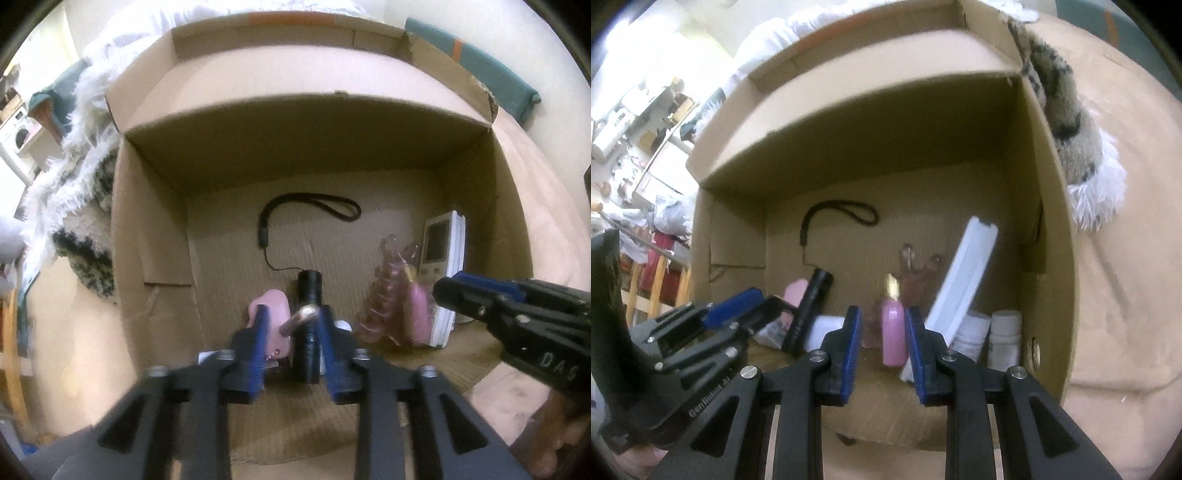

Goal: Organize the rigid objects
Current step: 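Lower perfume bottle and battery into the box with both tools, then open both tools and withdraw them from the box toward the remaining items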

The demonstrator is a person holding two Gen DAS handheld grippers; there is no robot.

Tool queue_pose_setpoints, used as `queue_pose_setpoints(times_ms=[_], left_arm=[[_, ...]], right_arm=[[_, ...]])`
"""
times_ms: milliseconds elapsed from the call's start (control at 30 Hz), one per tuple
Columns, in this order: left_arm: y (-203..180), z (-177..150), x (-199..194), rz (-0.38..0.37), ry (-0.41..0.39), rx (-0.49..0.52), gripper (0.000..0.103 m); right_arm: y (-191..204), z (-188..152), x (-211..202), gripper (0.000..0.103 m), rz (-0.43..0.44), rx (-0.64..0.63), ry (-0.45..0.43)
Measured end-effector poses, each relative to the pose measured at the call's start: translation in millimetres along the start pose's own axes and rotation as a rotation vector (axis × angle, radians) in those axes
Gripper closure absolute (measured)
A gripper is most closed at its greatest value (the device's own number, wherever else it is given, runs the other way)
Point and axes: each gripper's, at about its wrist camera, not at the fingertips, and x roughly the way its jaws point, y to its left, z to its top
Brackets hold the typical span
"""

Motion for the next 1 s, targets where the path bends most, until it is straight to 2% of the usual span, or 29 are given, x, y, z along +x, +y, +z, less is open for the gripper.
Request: queue_pose_setpoints(times_ms=[33,100,167,200,233,300,500,1000], left_arm=[[-0.1,0.5,-1.8,0.003,-0.009,-0.002,0.054],[1.3,1.7,-7.2,0.012,-0.034,-0.014,0.040],[1.7,3.0,-11.5,0.014,-0.055,-0.018,0.038],[1.1,3.7,-12.5,0.018,-0.060,-0.016,0.038],[0.3,4.4,-13.3,0.025,-0.063,-0.012,0.037],[-1.1,5.4,-15.2,0.037,-0.065,-0.007,0.037],[1.6,3.0,-20.2,0.087,-0.079,0.011,0.037],[5.0,3.3,-33.5,0.056,-0.107,-0.019,0.036]], right_arm=[[-0.9,0.6,-1.7,0.077,0.006,0.005,-0.005],[-2.1,1.9,-4.0,0.075,0.009,0.016,-0.015],[-3.0,3.3,-6.9,0.057,0.014,0.028,-0.026],[-3.8,3.8,-9.6,0.033,0.016,0.034,-0.037],[-4.1,4.4,-12.4,0.024,0.018,0.040,-0.053],[-5.4,4.6,-16.7,0.024,0.020,0.046,-0.076],[-6.0,5.3,-15.5,0.024,0.019,0.049,-0.073],[-3.4,6.1,-24.9,0.024,-0.006,0.039,-0.094]])
